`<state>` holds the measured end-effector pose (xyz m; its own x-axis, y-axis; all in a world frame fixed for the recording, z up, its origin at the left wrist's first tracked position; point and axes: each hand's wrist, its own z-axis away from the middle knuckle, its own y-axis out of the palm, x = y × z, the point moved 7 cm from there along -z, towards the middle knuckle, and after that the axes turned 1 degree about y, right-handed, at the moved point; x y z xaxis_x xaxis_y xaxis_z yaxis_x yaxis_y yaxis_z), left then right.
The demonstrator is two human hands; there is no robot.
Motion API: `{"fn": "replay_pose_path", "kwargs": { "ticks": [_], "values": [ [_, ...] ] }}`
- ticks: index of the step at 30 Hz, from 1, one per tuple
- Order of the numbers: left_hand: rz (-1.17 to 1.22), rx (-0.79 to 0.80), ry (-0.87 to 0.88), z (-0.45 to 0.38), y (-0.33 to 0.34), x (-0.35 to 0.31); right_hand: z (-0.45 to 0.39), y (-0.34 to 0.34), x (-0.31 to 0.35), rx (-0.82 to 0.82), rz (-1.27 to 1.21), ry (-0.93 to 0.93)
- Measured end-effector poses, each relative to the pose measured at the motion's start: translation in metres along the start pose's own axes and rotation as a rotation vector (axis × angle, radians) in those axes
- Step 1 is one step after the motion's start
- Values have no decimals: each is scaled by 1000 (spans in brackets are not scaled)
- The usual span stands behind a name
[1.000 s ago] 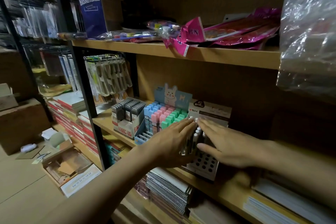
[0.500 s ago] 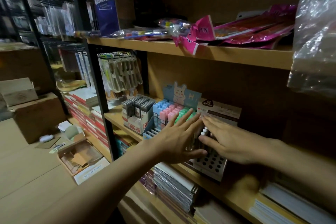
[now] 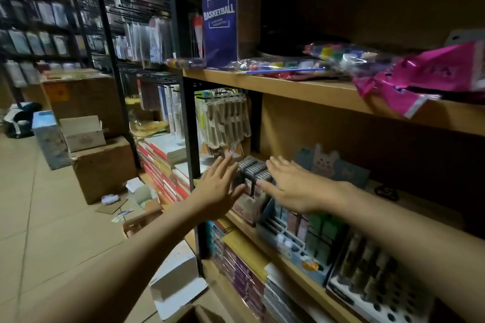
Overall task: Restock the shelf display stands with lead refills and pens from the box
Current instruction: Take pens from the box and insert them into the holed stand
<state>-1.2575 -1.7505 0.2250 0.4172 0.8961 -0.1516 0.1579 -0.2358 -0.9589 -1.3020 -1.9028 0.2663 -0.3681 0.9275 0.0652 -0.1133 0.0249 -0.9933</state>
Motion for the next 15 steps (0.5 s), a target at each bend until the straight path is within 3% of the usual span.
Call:
{"fn": "replay_pose_path", "kwargs": {
  "ticks": [6,10,15],
  "values": [
    [-50,64,122,-35,21,1,-58,19,2,92,159,24],
    [-76,56,165,-37,31,3,-67,34,-7,255,239,75],
    [-89,52,233,-38,28,-2,-80,19,-9,168,192,25]
  ]
}}
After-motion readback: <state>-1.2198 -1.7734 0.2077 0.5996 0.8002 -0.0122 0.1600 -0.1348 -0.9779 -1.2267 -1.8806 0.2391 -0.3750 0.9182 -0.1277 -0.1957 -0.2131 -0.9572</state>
